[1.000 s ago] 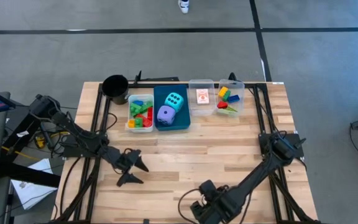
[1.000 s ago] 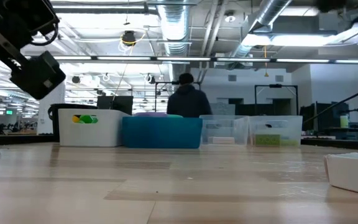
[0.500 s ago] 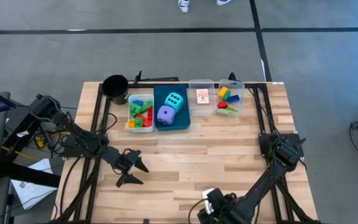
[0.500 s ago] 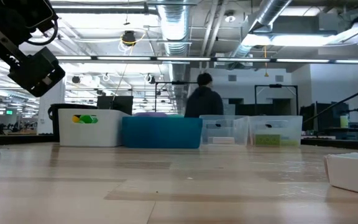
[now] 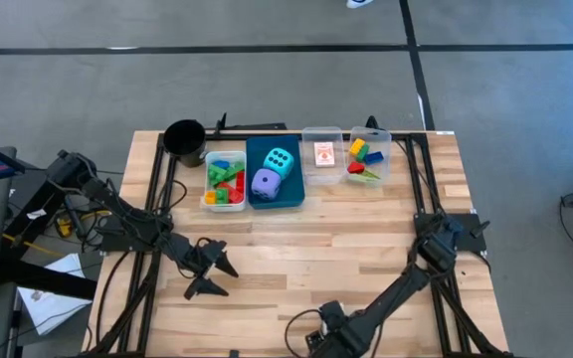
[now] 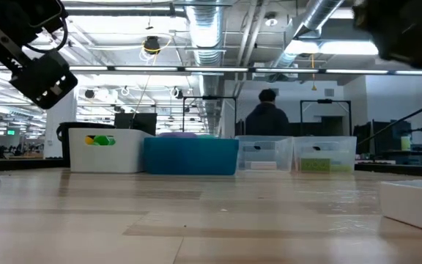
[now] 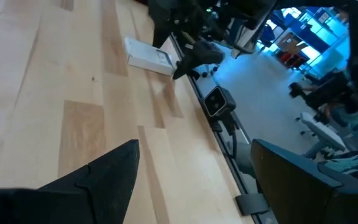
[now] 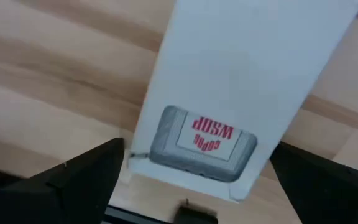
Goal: Pick & Place Toys
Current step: Put the white game card into the left transparent bin
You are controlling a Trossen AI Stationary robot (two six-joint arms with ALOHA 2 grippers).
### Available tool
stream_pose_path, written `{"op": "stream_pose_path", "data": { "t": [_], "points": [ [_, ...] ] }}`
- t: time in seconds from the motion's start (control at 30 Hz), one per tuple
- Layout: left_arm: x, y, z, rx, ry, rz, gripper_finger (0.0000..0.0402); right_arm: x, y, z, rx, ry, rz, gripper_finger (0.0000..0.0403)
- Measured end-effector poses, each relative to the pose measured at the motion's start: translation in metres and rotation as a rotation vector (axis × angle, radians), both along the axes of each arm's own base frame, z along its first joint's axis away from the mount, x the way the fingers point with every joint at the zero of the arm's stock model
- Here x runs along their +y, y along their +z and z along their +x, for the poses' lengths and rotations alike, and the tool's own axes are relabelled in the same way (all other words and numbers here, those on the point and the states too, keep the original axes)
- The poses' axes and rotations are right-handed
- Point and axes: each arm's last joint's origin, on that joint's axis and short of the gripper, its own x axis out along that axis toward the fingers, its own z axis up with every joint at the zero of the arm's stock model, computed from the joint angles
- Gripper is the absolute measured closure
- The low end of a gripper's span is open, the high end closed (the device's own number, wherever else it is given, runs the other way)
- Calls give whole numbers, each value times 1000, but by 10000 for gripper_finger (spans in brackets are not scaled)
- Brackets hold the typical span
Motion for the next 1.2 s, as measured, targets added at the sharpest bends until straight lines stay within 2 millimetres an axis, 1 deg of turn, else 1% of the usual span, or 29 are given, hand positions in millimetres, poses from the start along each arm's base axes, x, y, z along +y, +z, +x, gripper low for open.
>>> {"op": "stream_pose_path", "data": {
  "t": [0.1, 0.3, 0.47, 0.67, 0.9, 1.1, 1.2],
  "points": [
    [0, 0, 0, 0, -10, -3, 101, -5, -7, 6, 26, -19, 17, 3],
    [0, 0, 0, -1, -11, -4, 101, -12, -2, 15, 46, -39, 47, 3],
    [0, 0, 0, 0, -11, -3, 101, -18, -2, 18, 102, -129, 86, 4],
    [0, 0, 0, 0, -11, -3, 101, -18, -2, 18, 113, -236, 87, 3],
    [0, 0, 0, 1, -11, -3, 101, -19, -3, 18, 109, -242, 69, 3],
    [0, 0, 0, 1, -11, -3, 101, -20, -3, 19, 61, -169, 33, 4],
    [0, 0, 0, 1, -11, -3, 101, -20, -3, 20, 47, -167, 22, 3]
  ]
}}
